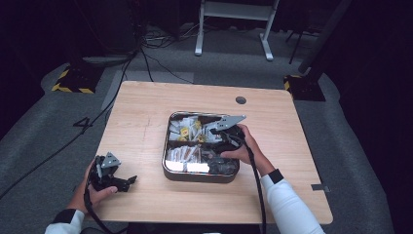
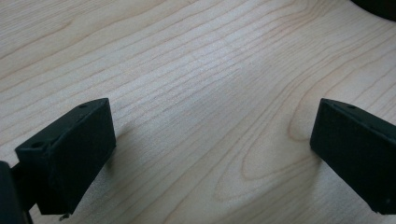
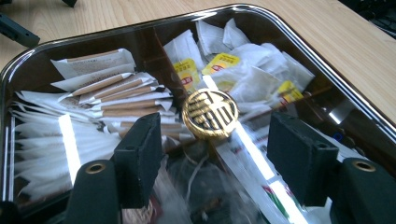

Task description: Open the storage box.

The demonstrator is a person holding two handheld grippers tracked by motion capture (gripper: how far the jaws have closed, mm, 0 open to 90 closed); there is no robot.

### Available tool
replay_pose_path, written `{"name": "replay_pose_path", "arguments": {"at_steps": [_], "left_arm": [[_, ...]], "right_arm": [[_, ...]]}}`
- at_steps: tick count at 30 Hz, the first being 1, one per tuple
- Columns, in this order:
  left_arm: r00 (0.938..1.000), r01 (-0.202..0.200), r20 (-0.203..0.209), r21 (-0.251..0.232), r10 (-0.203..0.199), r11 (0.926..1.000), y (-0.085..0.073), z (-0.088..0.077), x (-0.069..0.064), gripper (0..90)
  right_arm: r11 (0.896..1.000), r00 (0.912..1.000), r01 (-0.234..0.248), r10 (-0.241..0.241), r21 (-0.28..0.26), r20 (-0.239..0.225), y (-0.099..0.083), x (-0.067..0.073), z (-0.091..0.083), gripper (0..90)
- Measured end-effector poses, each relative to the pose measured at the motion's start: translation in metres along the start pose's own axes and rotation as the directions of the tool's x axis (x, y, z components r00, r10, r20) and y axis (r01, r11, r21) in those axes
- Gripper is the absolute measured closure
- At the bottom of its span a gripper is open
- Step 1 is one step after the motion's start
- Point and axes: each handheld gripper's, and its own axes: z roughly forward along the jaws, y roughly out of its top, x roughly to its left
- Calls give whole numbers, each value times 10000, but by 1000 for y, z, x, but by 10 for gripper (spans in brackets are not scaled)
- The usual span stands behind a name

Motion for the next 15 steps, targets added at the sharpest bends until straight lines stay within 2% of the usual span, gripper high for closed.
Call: {"name": "replay_pose_path", "arguments": {"at_steps": [5,12,15], "left_arm": [[10000,-6,5,0,6,10000,0,0,0,4],[10000,-14,11,-4,14,10000,0,0,0,3],[10000,-15,13,-5,15,10000,0,0,0,4]], "right_arm": [[9999,10000,75,-74,86,-37,3,1,12,373],[9995,9993,-328,328,-15,-177,8,-2,23,410],[9995,9995,-308,309,95,-65,8,-1,27,415]]}}
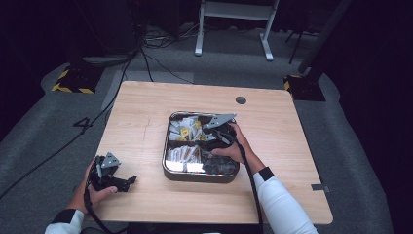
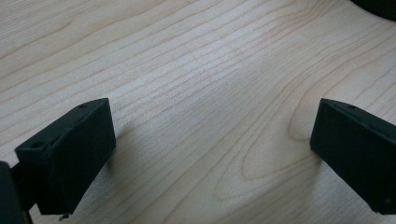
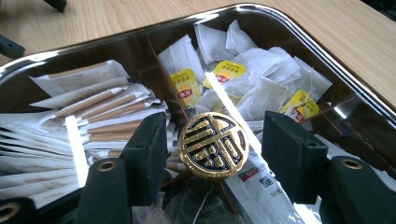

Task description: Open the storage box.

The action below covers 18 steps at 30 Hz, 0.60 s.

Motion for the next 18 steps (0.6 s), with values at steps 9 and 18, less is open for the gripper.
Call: {"name": "replay_pose_path", "arguments": {"at_steps": [9,18], "left_arm": [[10000,-6,5,-1,6,10000,0,0,0,4],[10000,-32,2,15,32,10000,0,0,0,4]], "right_arm": [[9998,9997,-143,146,162,-179,-4,-1,7,504],[9999,9999,-120,120,113,66,-5,2,4,584]]}}
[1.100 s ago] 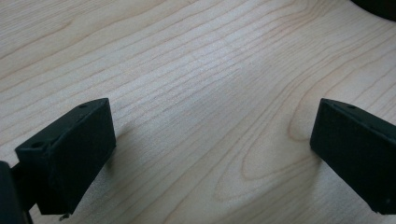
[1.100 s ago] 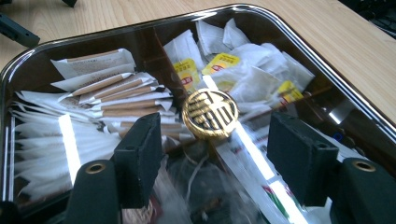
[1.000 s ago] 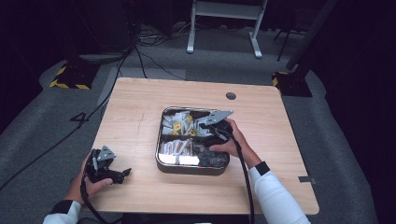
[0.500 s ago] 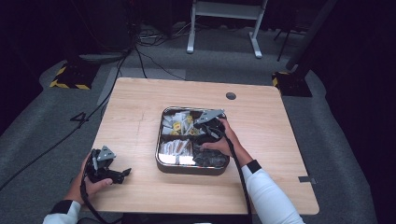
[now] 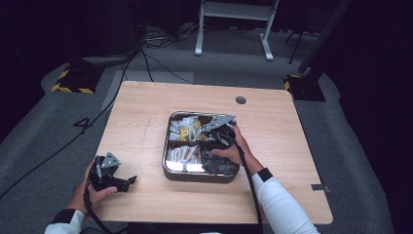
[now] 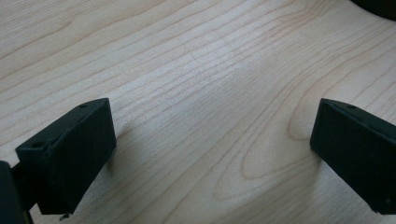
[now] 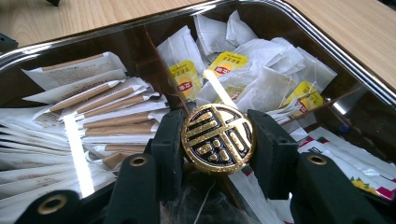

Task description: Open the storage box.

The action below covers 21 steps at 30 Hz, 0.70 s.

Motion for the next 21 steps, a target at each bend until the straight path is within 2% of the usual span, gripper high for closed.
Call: {"name": "replay_pose_path", "arguments": {"at_steps": [5,6,11,13,21], "left_arm": [[10000,-8,20,2,8,10000,0,0,0,4],[10000,-12,20,7,12,10000,0,0,0,4],[10000,-6,34,13,6,10000,0,0,0,4],[10000,-5,31,12,4,10000,0,0,0,4],[10000,-1,28,12,1,10000,0,0,0,4]], "right_arm": [[10000,9999,63,-62,-24,109,0,1,-1,586],[9997,9995,225,-226,18,206,1,2,-2,586],[9996,9995,224,-221,-150,231,2,3,-7,587],[9989,9994,265,-256,-393,232,3,2,-14,587],[9965,9994,243,-224,-805,249,9,1,-32,588]]}}
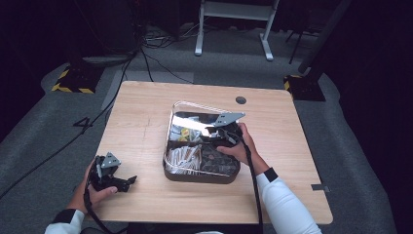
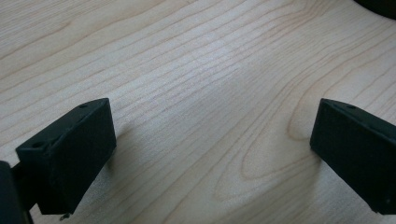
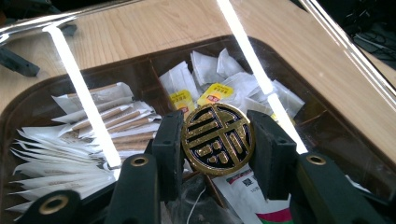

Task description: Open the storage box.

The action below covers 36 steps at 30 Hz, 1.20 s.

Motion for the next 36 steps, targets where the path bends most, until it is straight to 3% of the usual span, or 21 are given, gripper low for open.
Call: {"name": "replay_pose_path", "arguments": {"at_steps": [11,27,36], "left_arm": [[10000,-1,0,1,1,10000,0,0,0,4],[10000,3,0,-2,-3,10000,0,0,0,4],[10000,5,0,-1,-5,10000,0,0,0,4]], "right_arm": [[9990,9991,57,-39,-443,418,4,-2,-18,588],[9985,9971,22,20,-551,759,1,-12,-38,588],[9970,9936,-218,298,-741,1087,-6,-22,-56,588]]}}
